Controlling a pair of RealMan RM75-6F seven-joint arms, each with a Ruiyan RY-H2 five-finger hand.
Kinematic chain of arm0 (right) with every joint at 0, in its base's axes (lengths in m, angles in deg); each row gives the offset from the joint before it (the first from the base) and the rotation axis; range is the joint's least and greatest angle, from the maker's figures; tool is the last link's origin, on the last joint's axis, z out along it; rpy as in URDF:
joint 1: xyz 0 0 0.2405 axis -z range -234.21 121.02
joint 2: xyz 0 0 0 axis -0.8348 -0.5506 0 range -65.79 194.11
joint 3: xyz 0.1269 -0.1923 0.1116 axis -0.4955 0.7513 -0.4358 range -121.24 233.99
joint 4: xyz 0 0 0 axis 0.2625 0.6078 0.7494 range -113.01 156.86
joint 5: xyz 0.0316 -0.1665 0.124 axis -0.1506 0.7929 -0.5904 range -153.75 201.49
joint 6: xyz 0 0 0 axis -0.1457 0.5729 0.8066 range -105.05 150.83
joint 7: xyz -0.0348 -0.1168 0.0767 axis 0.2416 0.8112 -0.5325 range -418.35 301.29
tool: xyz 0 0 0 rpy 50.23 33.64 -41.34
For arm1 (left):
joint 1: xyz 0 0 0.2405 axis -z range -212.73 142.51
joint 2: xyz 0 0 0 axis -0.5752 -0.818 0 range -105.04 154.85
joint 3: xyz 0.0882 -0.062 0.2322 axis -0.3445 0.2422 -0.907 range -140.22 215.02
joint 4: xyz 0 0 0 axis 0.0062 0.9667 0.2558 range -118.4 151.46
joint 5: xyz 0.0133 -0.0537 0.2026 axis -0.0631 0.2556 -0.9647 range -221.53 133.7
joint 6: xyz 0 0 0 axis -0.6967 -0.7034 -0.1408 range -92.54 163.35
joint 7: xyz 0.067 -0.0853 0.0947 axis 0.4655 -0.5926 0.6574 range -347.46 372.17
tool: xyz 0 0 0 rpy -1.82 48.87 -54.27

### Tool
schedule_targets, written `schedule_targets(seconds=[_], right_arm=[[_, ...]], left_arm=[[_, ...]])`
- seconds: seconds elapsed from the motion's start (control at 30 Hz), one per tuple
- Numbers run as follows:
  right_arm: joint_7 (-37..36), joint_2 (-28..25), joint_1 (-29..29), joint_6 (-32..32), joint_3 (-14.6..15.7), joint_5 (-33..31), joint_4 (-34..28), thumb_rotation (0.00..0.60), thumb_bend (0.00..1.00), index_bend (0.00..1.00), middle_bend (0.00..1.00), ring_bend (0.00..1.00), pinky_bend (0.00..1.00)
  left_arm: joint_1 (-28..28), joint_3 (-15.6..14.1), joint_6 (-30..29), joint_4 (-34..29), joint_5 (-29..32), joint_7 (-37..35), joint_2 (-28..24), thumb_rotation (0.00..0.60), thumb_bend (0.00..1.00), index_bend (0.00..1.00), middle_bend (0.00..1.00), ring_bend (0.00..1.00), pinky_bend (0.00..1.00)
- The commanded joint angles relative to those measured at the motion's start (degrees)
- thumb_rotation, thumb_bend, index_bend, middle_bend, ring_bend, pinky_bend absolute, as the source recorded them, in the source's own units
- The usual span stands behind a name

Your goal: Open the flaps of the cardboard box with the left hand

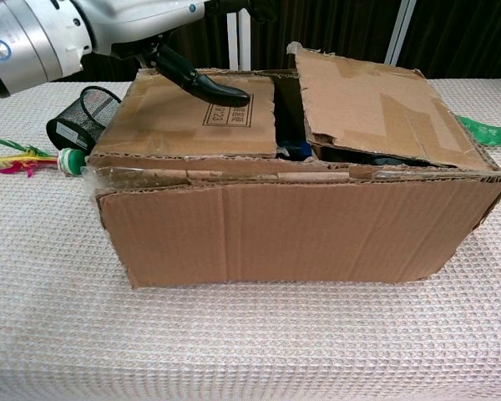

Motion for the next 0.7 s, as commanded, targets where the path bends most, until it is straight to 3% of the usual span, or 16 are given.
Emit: schedule_targets(seconds=[0.03, 0.47, 0.57, 0.7], right_arm=[[0.2, 0.2, 0.0, -0.2, -0.1, -0.2, 0.2, 0.6, 0.39, 0.0, 0.0, 0.0, 0.0], [-1.0, -1.3, -0.1, 0.2, -0.9, -0.2, -1.3, 0.6, 0.39, 0.0, 0.0, 0.0, 0.0], [-0.8, -2.6, -0.2, 0.3, -1.0, 0.0, -2.7, 0.6, 0.39, 0.0, 0.0, 0.0, 0.0], [-0.4, -3.5, -0.3, 0.0, -1.1, -0.2, -3.8, 0.6, 0.4, 0.0, 0.0, 0.0, 0.0]], left_arm=[[0.1, -0.1, -0.1, 0.0, 0.2, 0.1, 0.0, 0.146, 0.0, 0.11, 0.13, 0.09, 0.17], [1.7, -0.9, -0.2, 1.9, -0.4, 1.4, 3.1, 0.15, 0.0, 0.11, 0.13, 0.09, 0.17], [2.7, -1.1, -0.8, 4.1, -1.8, 1.6, 5.2, 0.217, 0.0, 0.11, 0.13, 0.09, 0.17], [3.6, -1.1, -1.8, 6.5, -3.4, 1.0, 7.6, 0.407, 0.0, 0.1, 0.13, 0.09, 0.17]])
